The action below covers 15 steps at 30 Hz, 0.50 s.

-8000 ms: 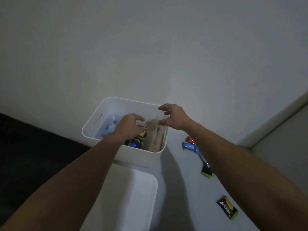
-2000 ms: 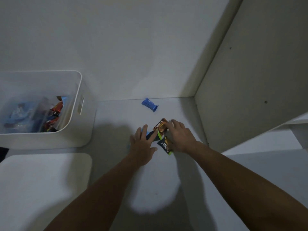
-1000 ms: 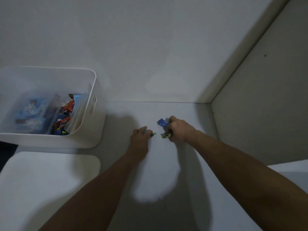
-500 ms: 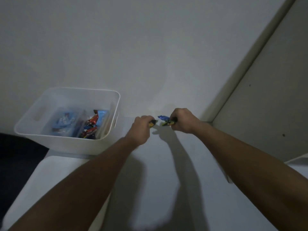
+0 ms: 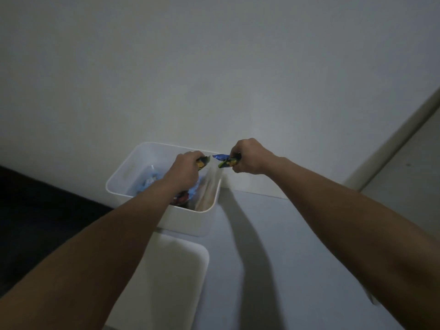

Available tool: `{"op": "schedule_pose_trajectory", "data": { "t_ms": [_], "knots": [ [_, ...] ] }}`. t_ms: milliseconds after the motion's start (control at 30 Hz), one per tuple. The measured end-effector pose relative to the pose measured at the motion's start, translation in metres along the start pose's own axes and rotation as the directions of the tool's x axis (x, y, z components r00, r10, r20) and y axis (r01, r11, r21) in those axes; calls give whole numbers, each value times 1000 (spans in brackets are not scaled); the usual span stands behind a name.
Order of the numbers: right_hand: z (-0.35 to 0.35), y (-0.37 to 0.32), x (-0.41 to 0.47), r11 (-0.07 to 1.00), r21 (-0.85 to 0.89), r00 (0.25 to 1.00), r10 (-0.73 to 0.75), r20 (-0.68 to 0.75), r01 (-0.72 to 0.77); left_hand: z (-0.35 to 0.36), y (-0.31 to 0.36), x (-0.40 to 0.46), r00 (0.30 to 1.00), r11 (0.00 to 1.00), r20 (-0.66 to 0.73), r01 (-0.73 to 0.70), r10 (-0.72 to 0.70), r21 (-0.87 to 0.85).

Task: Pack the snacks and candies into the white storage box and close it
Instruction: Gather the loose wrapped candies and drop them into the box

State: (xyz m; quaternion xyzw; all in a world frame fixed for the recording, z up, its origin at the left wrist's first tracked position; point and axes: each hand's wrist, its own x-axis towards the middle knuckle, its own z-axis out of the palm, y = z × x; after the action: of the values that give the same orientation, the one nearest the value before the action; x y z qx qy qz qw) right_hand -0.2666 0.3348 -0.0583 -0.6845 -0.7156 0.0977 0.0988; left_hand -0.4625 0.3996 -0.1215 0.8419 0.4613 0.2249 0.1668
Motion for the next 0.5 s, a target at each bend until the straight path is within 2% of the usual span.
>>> {"op": "schedule_pose_trajectory", "data": {
  "t_ms": [267,500],
  "knots": [
    [46,-63,52,995,-84,995,-54,86,61,-17,-58,-19,986,987,53,159,-157,-38],
    [76,-77,78,996,-81,995,-30,94,37,-10,-87,-31,957,928,148,281,-250,-245]
  ]
}}
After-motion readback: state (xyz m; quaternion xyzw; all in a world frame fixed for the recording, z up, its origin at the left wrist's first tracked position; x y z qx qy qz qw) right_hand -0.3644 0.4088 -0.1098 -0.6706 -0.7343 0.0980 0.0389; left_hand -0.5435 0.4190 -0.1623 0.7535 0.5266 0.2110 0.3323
